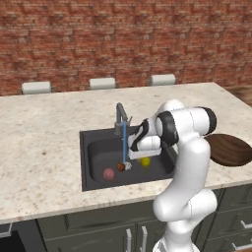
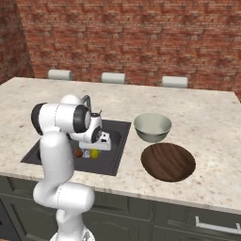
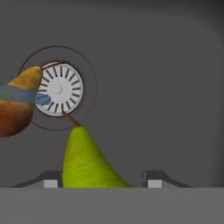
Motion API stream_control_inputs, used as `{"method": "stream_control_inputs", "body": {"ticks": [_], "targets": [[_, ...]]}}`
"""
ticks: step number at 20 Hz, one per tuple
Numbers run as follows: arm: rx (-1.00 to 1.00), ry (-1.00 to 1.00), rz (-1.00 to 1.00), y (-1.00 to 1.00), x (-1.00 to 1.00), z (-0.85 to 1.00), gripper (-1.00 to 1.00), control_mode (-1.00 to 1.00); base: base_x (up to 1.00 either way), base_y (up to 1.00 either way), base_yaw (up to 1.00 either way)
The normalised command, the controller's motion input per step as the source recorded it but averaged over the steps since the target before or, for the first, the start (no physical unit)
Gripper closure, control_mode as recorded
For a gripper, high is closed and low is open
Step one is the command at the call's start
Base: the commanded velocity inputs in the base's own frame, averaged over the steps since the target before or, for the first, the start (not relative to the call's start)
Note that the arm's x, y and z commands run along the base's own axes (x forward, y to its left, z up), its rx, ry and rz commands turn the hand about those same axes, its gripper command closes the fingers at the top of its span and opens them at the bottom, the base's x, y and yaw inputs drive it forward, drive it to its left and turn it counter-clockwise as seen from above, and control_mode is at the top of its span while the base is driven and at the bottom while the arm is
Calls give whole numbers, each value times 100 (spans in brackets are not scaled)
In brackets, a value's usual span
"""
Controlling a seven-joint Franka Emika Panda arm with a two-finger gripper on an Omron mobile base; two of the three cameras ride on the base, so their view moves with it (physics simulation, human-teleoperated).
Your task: Pick the pears from the sink and place them in one bowl. Place the onion in the other bowl. Then turn off the sink faucet.
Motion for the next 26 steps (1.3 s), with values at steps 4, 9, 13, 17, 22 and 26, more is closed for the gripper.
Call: {"method": "stream_control_inputs", "body": {"ticks": [4, 9, 13, 17, 22, 26], "targets": [[0, -14, 5, -23, -27, 94, 100, -100, 0, 0, 0], [0, -1, 5, -22, -17, 84, 100, -100, 0, 0, 0], [0, 0, 4, -13, 0, 97, 100, -100, 0, 0, 0], [0, 0, 2, -10, -6, 100, 100, -100, 0, 0, 0], [0, 0, 0, -24, -27, 81, 100, -100, 0, 0, 0], [0, 0, 0, -38, -29, 45, 100, -100, 0, 0, 0]]}}
